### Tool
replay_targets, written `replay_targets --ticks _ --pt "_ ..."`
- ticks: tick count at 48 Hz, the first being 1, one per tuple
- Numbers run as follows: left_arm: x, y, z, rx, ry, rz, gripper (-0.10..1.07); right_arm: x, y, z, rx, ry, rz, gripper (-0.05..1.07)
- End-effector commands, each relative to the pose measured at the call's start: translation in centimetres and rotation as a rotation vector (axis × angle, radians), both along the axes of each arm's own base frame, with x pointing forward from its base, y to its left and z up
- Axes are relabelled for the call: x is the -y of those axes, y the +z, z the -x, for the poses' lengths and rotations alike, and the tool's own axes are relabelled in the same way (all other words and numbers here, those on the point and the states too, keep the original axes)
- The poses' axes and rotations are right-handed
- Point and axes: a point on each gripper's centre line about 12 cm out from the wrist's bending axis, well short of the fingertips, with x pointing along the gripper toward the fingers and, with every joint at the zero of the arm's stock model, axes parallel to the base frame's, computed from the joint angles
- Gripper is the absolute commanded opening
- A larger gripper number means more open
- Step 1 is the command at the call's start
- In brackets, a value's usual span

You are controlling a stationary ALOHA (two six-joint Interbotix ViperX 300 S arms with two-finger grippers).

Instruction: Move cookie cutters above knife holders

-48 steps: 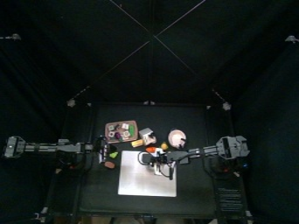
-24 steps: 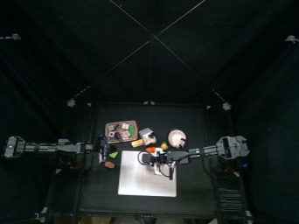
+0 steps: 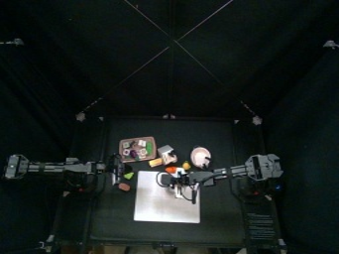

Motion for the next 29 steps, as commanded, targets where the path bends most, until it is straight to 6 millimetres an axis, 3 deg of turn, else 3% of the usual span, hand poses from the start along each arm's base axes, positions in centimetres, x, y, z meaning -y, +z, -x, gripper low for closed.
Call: replay_targets --ticks 1,15,29 --pt "-0.1 0.6 -0.2 0.02 0.001 -0.004 -0.03 0.4 4.8 -0.2 0.115 -0.015 -0.01 0.39" --pt "0.0 0.5 -0.2 0.018 0.0 -0.003 -0.03 1.4 7.8 1.0 0.136 -0.042 -0.01 0.39" --pt "0.0 0.5 -0.2 0.018 0.0 -0.002 -0.03 2.9 11.9 4.3 0.198 -0.083 -0.004 0.39"
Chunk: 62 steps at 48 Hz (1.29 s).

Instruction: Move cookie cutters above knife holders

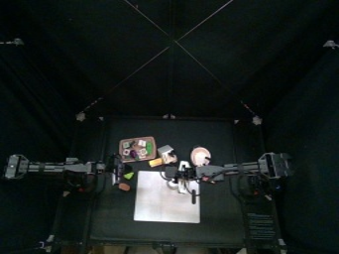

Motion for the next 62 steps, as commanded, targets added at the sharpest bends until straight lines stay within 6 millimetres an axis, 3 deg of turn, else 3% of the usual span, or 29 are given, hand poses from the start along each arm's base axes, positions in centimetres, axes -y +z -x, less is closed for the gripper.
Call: replay_targets --ticks 1,10,23,29,43,62 --pt "0.0 0.5 -0.2 0.017 0.001 0.0 -0.03 1.5 3.6 1.8 0.084 -0.04 0.006 0.39" --pt "0.0 0.5 -0.2 0.018 0.001 -0.001 -0.03 4.8 6.1 5.0 0.127 -0.145 0.01 0.39" --pt "0.0 0.5 -0.2 0.017 0.001 0.0 -0.03 11.3 6.9 8.1 0.185 -0.357 0.032 0.39" --pt "-0.1 0.5 -0.2 0.017 0.002 0.0 -0.03 14.2 5.4 8.3 0.183 -0.438 0.041 0.39" --pt "0.0 0.3 -0.1 0.012 0.002 -0.001 -0.03 19.6 0.8 6.3 0.126 -0.525 0.062 0.4" --pt "-0.1 0.1 -0.1 0.006 0.003 -0.001 -0.03 22.2 -4.2 3.3 0.003 -0.511 0.081 0.4"
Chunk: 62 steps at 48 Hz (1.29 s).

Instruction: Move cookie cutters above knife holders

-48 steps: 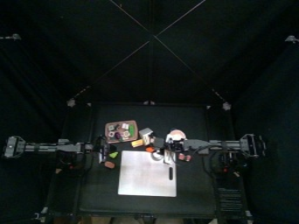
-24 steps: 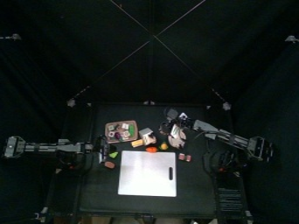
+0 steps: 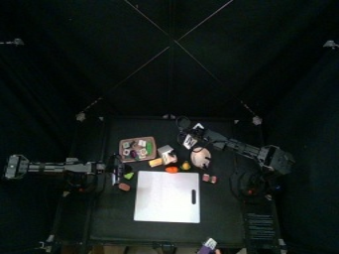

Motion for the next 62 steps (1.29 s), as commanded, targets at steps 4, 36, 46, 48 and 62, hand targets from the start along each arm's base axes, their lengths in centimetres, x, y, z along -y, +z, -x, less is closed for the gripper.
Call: replay_targets --ticks 4,36,46,48,62 --pt "-0.1 0.5 -0.2 0.015 0.003 -0.002 -0.03 0.6 0.2 -0.7 0.012 0.001 0.015 0.41" --pt "-0.1 0.3 -0.1 0.009 0.003 -0.001 -0.03 0.5 -3.9 -1.5 -0.077 0.017 -0.033 0.58" --pt "-0.1 0.3 -0.1 0.006 0.003 -0.001 -0.03 0.5 -4.3 -1.6 -0.084 0.017 -0.038 0.66" --pt "-0.1 0.3 -0.1 0.006 0.003 -0.001 -0.03 0.4 -4.3 -1.6 -0.084 0.017 -0.039 0.68" --pt "-0.1 0.3 -0.1 0.005 0.003 0.0 -0.03 0.4 -3.6 -1.5 -0.068 0.015 -0.035 0.79"
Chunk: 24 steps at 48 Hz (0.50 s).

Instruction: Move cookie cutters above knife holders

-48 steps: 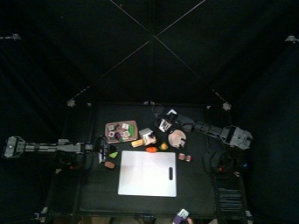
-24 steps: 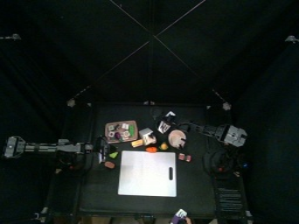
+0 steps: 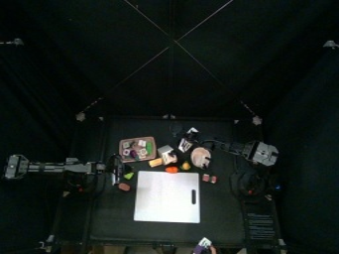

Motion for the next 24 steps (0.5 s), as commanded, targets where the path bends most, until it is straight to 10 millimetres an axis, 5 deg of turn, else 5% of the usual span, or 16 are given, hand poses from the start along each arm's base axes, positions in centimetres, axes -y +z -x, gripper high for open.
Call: replay_targets --ticks 1,24 --pt "-0.1 0.5 -0.2 0.014 0.002 -0.002 -0.03 0.1 2.5 -0.4 0.062 0.001 0.031 0.79" --pt "-0.1 0.5 -0.2 0.014 0.002 0.0 -0.03 -1.4 6.0 -0.2 0.125 0.02 0.054 0.8"
